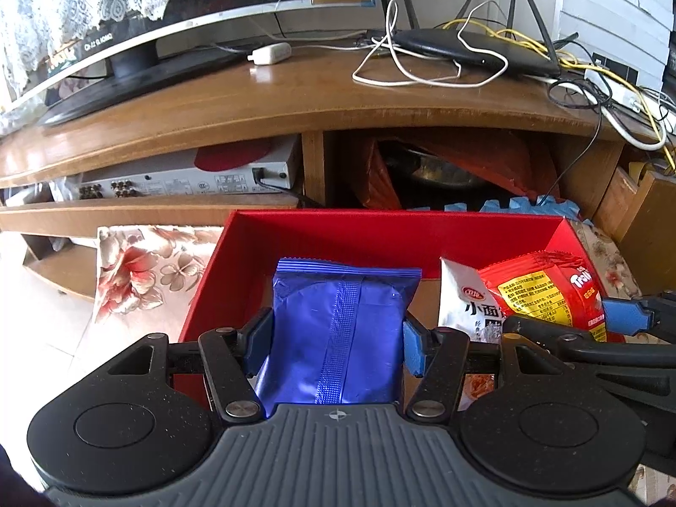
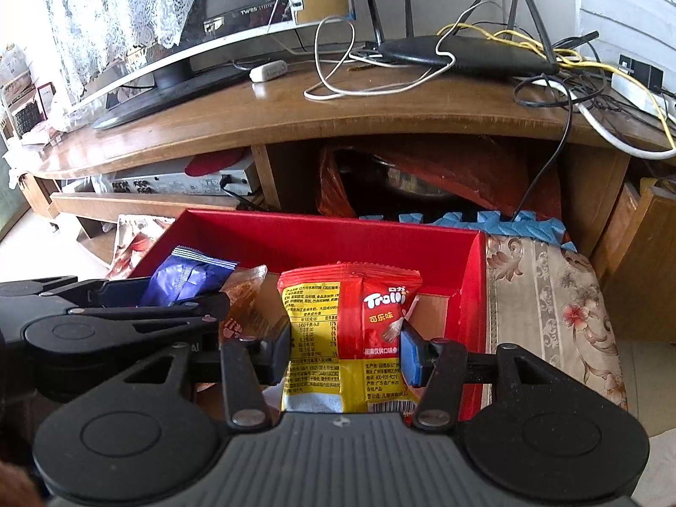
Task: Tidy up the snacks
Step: 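Lower blue packet into box and open left gripper while right releases Trolli bag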
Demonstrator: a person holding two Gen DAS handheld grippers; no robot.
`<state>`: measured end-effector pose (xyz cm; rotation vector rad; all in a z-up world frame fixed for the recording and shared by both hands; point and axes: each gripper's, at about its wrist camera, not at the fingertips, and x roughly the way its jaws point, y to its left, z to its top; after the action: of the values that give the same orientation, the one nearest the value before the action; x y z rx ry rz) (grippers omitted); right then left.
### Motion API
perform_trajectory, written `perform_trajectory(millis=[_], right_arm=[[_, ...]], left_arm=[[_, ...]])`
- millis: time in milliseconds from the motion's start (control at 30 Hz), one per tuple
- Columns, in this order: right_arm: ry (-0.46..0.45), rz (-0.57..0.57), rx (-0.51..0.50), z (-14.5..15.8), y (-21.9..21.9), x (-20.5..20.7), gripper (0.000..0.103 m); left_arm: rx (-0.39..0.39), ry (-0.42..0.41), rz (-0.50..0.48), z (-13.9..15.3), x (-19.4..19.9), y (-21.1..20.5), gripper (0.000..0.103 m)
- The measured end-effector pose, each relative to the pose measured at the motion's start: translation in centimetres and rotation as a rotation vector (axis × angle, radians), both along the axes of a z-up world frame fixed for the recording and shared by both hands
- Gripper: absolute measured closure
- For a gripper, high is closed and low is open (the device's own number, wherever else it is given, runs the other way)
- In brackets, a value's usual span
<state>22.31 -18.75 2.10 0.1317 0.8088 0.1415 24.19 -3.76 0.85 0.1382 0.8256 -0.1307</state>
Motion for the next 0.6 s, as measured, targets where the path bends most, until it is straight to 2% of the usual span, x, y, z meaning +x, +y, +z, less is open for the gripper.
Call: perform_trajectory(millis=[500, 600], right_arm=[[0.034, 0.018, -0.005, -1.1, 0.2, 0.6, 0.050], [0.033, 0.019, -0.007, -1.1, 0.1, 0.6, 0.049]], left_arm=[[0.026, 0.036, 0.007, -1.1, 0.3, 0.1, 0.035], [0.026, 0.030, 0.013, -1.0, 0.3, 0.2, 0.031]])
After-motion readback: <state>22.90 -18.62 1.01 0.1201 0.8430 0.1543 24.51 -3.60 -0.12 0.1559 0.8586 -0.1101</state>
